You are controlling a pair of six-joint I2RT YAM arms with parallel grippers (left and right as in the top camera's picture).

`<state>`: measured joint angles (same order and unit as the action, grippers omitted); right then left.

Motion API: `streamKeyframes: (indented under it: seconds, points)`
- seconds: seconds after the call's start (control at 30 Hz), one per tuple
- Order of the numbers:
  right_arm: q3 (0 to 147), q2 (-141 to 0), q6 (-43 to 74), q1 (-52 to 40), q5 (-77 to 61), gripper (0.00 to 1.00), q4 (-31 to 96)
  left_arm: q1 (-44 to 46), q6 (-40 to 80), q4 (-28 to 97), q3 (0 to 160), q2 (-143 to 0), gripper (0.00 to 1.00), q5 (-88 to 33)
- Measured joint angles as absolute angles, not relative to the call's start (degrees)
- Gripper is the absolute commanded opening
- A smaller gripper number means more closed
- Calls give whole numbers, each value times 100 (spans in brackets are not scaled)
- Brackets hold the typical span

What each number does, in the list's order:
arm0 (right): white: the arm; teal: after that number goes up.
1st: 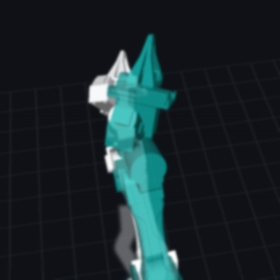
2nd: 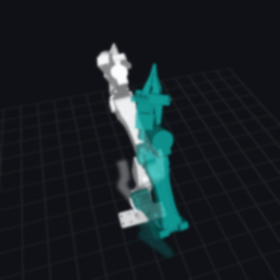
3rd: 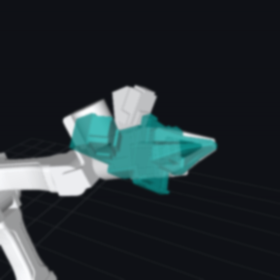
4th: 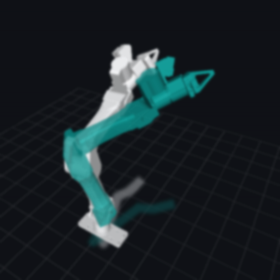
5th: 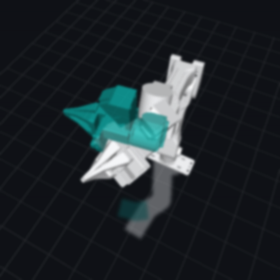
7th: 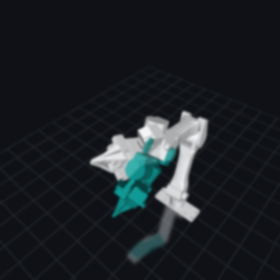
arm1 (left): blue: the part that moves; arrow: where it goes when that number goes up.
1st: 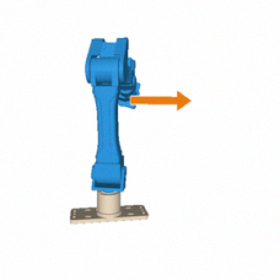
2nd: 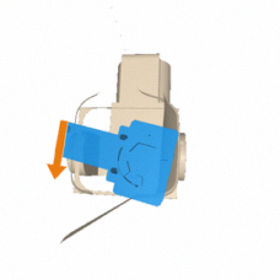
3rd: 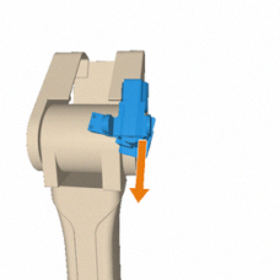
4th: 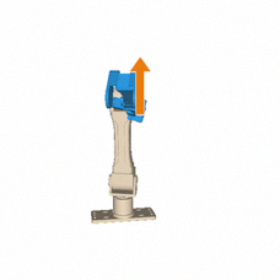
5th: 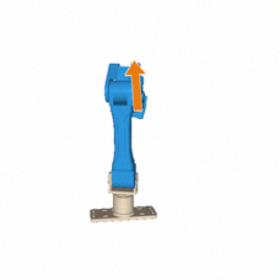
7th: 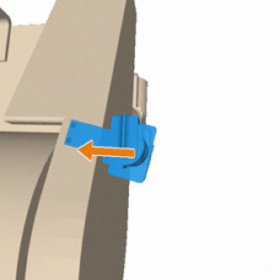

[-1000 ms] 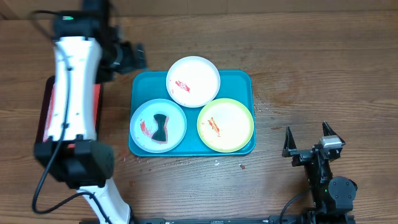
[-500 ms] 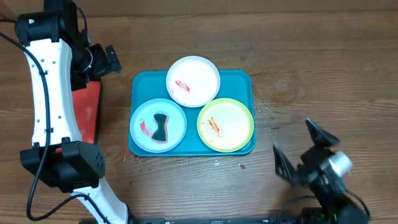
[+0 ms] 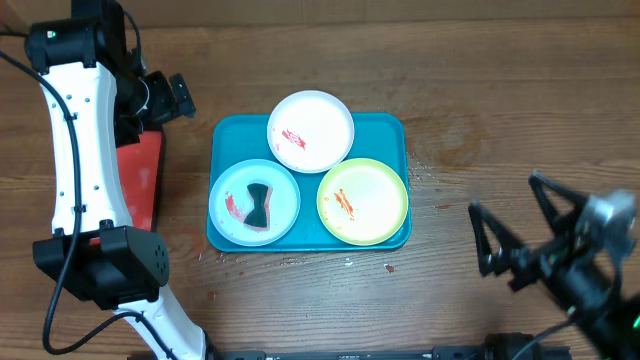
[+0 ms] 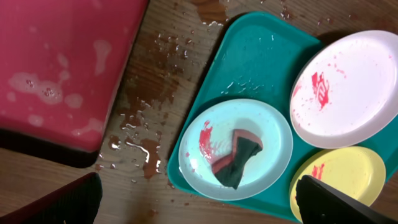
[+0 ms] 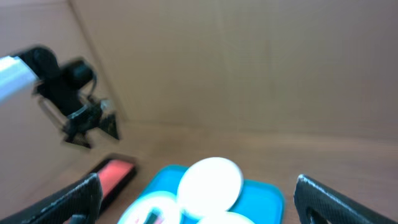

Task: Clean dirty plates on tray and stack at the side
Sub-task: 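Reach the right gripper to the light-blue plate rim and grasp it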

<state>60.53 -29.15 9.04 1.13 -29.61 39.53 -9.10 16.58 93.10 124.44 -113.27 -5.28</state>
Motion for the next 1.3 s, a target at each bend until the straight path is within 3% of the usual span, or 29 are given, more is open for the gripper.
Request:
streamKeyframes:
  seconds: [0.07,0.23,0.4,0.7,0.9,1.13,1.3]
  points:
    - [6855,-3671,902,113,-3291,100,4431,-910,1658,9303,12444,-11327,100,-528]
    - [7728,-5301,1262,93,-5140,73,4250,-910,1658,9306,12444,-11327,100,-528]
    - [7752,-6211,1686,-495,-5218,80,4475,-910,1658,9303,12444,-11327,100,-528]
    - [7762,-8285,2390,-2899,-2786,82,4925,-910,1658,9308,12444,-11327,100,-530]
    - [8381,-10173,2600,-3461,-2034,98,5677,-910,1658,9306,12444,-11327,100,-534]
    - [8858,-10980,2578,-3524,-1968,92,4637,-910,1658,9306,12444,-11327,100,-534]
    - [8884,-10980,2561,-3879,-1417,73,4049,-910,1658,9306,12444,-11327,100,-534]
